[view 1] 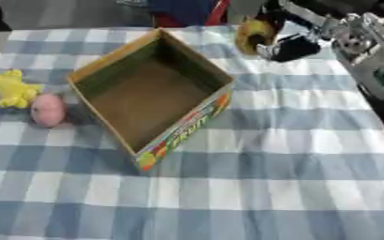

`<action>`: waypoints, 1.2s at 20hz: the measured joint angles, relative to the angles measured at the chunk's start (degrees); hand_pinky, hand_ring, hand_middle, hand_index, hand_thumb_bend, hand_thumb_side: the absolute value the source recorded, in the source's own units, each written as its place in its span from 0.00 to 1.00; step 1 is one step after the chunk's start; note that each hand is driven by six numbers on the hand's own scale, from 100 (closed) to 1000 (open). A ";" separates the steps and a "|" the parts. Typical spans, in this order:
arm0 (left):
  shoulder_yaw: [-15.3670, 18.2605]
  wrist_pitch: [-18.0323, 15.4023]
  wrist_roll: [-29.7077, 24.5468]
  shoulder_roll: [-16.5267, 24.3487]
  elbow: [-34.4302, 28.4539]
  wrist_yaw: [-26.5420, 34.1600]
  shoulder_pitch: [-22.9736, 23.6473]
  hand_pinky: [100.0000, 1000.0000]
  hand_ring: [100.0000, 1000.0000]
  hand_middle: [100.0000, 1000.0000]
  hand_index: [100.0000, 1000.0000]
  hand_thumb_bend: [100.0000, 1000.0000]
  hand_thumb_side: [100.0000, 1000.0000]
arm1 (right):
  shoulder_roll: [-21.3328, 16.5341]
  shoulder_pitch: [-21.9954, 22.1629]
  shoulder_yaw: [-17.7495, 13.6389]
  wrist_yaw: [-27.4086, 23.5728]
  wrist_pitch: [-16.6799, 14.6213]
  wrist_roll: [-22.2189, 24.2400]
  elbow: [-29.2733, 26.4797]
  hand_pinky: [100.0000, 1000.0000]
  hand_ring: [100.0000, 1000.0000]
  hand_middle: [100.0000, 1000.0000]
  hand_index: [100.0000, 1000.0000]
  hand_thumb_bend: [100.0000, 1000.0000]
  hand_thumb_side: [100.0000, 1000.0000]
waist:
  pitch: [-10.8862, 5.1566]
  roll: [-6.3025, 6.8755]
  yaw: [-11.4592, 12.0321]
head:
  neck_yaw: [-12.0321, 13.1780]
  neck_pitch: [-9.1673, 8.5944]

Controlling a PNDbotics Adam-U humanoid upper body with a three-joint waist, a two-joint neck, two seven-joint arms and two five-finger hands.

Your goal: Pick up objects on the table and place them in the box.

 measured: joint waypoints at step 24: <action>-1.10 -0.07 -1.24 0.03 0.00 1.08 -0.55 0.35 0.52 0.46 0.77 0.28 0.67 | 21.31 -4.01 3.48 6.86 -1.71 6.74 11.57 0.49 0.49 0.25 0.50 0.00 0.24 | -0.13 -0.22 2.28 | -3.26 0.01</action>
